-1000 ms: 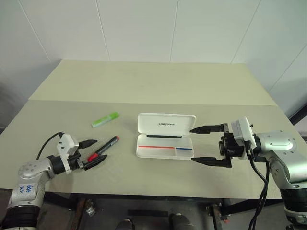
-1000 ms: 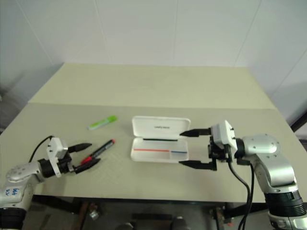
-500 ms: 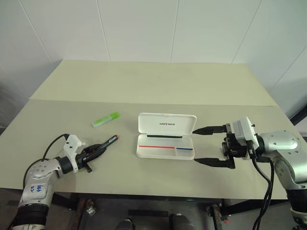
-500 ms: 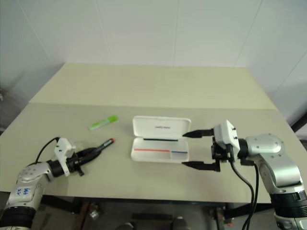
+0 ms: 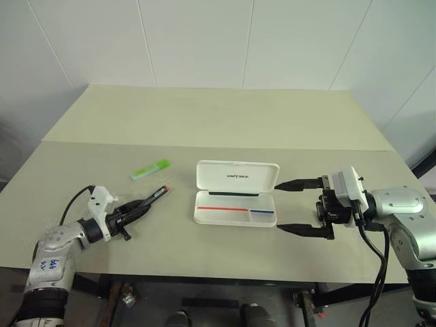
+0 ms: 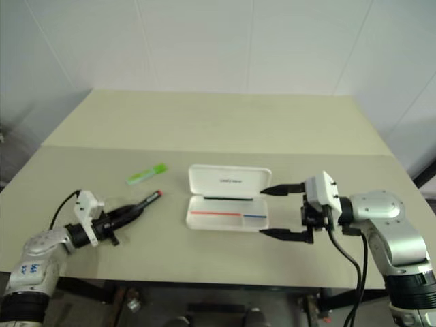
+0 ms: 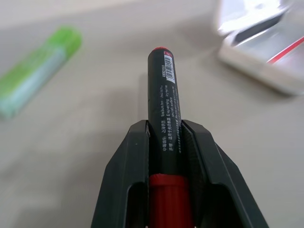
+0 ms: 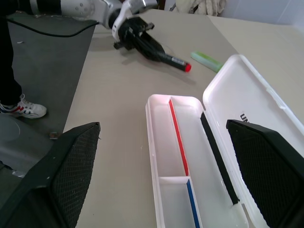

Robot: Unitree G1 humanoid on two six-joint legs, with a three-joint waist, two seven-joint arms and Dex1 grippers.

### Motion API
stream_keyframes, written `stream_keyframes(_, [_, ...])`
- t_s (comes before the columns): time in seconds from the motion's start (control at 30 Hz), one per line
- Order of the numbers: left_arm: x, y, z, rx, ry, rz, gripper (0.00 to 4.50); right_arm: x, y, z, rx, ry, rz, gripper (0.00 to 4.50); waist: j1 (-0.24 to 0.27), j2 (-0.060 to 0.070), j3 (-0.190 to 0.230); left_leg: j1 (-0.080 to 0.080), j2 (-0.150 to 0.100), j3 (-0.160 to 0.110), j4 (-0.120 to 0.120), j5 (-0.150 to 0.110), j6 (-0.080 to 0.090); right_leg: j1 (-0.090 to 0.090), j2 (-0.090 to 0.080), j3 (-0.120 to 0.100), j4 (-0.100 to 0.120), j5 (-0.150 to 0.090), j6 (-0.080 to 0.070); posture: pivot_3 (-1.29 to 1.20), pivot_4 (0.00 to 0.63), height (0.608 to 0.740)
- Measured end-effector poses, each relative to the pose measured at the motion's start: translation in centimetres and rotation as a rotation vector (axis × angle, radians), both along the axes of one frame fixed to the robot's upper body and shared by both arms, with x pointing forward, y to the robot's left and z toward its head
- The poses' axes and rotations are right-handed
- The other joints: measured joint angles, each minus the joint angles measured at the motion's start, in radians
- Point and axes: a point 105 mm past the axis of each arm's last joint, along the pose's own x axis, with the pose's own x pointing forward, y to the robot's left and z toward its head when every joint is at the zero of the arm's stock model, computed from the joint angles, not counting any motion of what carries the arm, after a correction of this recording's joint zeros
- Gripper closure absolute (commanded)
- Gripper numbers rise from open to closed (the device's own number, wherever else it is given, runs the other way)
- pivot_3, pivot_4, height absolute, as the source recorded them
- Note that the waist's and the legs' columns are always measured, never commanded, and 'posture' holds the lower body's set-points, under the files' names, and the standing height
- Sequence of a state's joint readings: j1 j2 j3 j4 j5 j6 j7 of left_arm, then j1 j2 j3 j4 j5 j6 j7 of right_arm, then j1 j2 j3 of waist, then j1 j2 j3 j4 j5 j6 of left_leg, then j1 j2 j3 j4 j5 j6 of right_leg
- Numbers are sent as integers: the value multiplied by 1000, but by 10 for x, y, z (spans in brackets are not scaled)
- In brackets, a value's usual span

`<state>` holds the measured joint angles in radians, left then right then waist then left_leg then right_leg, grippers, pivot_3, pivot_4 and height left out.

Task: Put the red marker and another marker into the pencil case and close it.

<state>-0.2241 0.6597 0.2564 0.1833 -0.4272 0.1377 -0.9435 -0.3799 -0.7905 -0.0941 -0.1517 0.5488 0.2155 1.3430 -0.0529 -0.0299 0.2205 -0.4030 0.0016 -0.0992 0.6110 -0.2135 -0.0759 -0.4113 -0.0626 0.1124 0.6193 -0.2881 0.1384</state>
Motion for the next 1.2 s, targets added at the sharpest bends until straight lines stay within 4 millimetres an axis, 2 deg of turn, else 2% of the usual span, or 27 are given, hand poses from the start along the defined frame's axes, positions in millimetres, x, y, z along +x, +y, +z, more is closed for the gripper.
stream_keyframes(0.1, [-12, -4, 19, 18, -48, -91, 3872, 1, -2, -1, 2, -1, -3, 0, -2, 0, 0, 0, 0, 0, -1, 0, 0, 0, 0, 0, 0, -1, -1, 0, 150, 740])
stream_keyframes(0.23, [-28, -11, 28, 55, -58, -212, 3872, 5, -6, -5, -1, -5, -25, 0, -2, 0, 0, 0, 0, 0, -1, 0, 0, 0, 0, 0, -1, -2, -4, 0, 150, 740])
stream_keyframes(0.33, [-29, -15, 33, 90, -65, -269, 3872, 7, -9, -7, 0, -11, -36, 0, -1, 0, 0, 0, 0, 1, 0, 0, 0, 0, 0, 0, -1, -2, -4, 0, 150, 740])
stream_keyframes(0.57, [-14, -53, 42, 216, -132, -429, 3872, 7, -10, -10, -6, -26, -41, 0, 3, 0, 0, 0, 0, 0, 0, 0, 0, 1, 0, 0, -2, -2, -3, 0, 150, 740])
stream_keyframes(0.63, [-10, -64, 44, 231, -146, -465, 3872, 7, -12, -13, -4, -16, -52, 0, 1, 0, 0, 0, 0, 0, -1, 0, 0, 1, 0, 0, -2, 0, 1, 0, 150, 740])
stream_keyframes(0.83, [6, -86, 33, 234, -120, -525, 3872, 1, -20, -22, 6, 5, -112, 0, 2, 0, 0, 0, 0, 0, 0, 0, 0, 1, 1, 0, -1, 2, 5, 0, 150, 740])
stream_keyframes(1.2, [28, -123, 27, 254, -128, -605, 3872, -11, -20, -21, 30, -16, -183, 0, 3, 0, 0, 0, -1, 0, 1, 0, 0, 1, 0, 0, -1, 3, 7, 0, 150, 740])
